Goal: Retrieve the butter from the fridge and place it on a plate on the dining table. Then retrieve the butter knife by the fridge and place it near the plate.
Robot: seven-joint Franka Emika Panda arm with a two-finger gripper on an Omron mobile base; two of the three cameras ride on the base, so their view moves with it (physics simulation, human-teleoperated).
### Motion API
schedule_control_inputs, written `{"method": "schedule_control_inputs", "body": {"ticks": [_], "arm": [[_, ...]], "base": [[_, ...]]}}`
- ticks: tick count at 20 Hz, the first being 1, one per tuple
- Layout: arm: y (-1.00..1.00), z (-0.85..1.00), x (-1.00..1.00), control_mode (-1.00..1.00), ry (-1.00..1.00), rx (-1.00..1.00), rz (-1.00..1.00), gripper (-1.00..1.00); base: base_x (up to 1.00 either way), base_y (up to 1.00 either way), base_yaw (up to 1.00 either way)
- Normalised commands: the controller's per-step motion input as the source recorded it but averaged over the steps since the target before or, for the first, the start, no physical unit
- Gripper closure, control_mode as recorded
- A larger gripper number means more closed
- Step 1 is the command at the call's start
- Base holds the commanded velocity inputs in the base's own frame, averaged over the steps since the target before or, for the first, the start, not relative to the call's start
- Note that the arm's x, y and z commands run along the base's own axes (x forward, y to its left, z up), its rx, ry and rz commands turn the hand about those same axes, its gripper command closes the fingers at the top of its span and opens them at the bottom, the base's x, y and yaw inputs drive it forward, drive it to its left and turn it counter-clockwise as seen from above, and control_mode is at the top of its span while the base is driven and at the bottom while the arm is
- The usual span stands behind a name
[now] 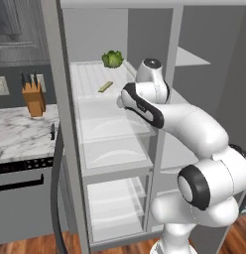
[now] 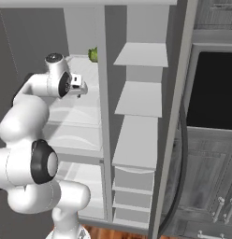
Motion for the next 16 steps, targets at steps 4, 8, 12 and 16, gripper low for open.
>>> {"method": "schedule_control_inputs", "body": {"ticks": [4,8,12,16], "arm": [[0.51,0.59,0.27,-1.00,-0.11,0.00,0.00,-1.00],[0.34,0.37,0.61,-1.00,0.00,0.01,-0.02,-1.00],[0.02,0.09,0.50,-1.00,0.02,0.02,-0.11,-1.00],[0.00,0.06,0.41,-1.00,0.00,0.04,-0.09,-1.00]], "base": [[0.00,0.00,0.00],[0.00,0.00,0.00],[0.00,0.00,0.00],[0.00,0.00,0.00]]}}
